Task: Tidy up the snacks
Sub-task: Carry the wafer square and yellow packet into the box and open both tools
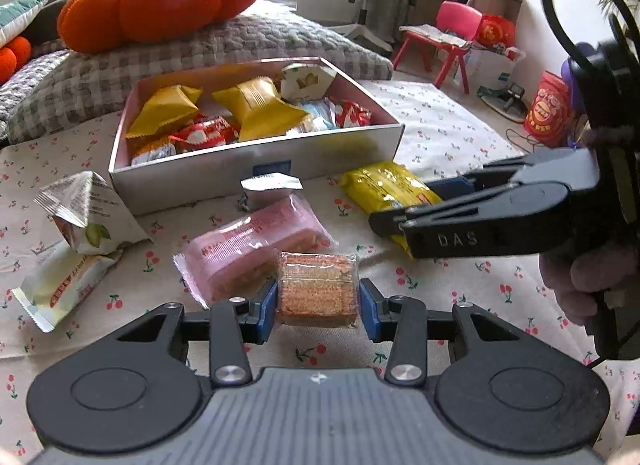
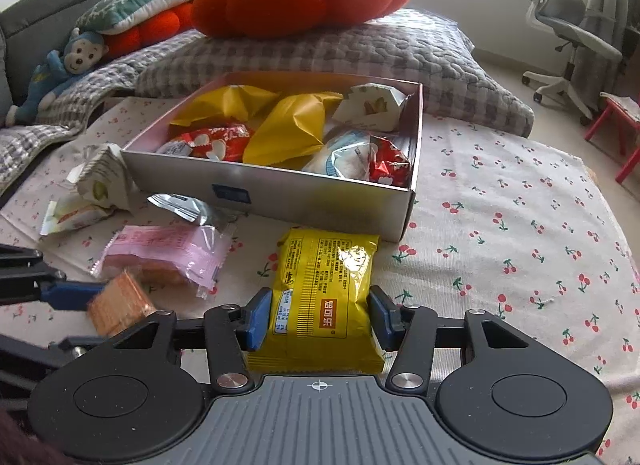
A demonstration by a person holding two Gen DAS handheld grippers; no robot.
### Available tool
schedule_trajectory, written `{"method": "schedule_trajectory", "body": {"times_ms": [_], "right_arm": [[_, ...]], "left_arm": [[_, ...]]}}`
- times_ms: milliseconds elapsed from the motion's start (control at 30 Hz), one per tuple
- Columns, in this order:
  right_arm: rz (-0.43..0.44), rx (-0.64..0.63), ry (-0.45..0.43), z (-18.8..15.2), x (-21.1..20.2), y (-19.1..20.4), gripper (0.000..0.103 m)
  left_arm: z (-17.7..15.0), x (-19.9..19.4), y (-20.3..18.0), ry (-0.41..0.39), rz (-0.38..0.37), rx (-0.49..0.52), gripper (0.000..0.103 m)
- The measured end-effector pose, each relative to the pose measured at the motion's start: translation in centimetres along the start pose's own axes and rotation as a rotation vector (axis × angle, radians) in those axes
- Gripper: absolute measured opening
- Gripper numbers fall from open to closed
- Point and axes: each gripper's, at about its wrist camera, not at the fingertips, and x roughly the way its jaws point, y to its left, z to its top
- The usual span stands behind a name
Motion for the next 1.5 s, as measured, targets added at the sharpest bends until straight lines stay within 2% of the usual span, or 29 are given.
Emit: {"method": "schedule_trajectory", "body": {"times_ms": [400, 533, 700, 933, 1233, 1500], "right_arm": [[0.052, 0.030, -0.041, 0.8, -3.0, 0.4, 0.050], [0.053, 0.065, -0.069, 1.8, -3.8, 0.1, 0.050], [0.052, 0.111, -0.112, 3.1, -4.4, -0.8, 0.050], [0.034, 0.158, -0.125, 4.5, -3.3, -1.9, 0.050], [0.074, 0.226, -0.149, 7.0, -1.8, -3.9, 0.050], [0.063, 0.231, -0.142, 8.0, 0.8, -4.4, 0.050]], "left_arm": [[1.5, -1.5, 0.7, -0.047, -0.007, -0.030, 0.039], [2.5, -2.0, 1.3, -0.086, 0.021, -0.028, 0.039], [3.8, -1.8, 3.1, -0.103, 0.064, -0.082, 0.039], [5.2, -1.4, 4.0, -0.138, 0.098, -0.102, 0.039], [8.6, 1.7, 4.7, -0.145, 0.131, -0.054, 0.039], [11.4, 5.2, 5.3, -0.114, 0.152, -0.043, 0.039]]}}
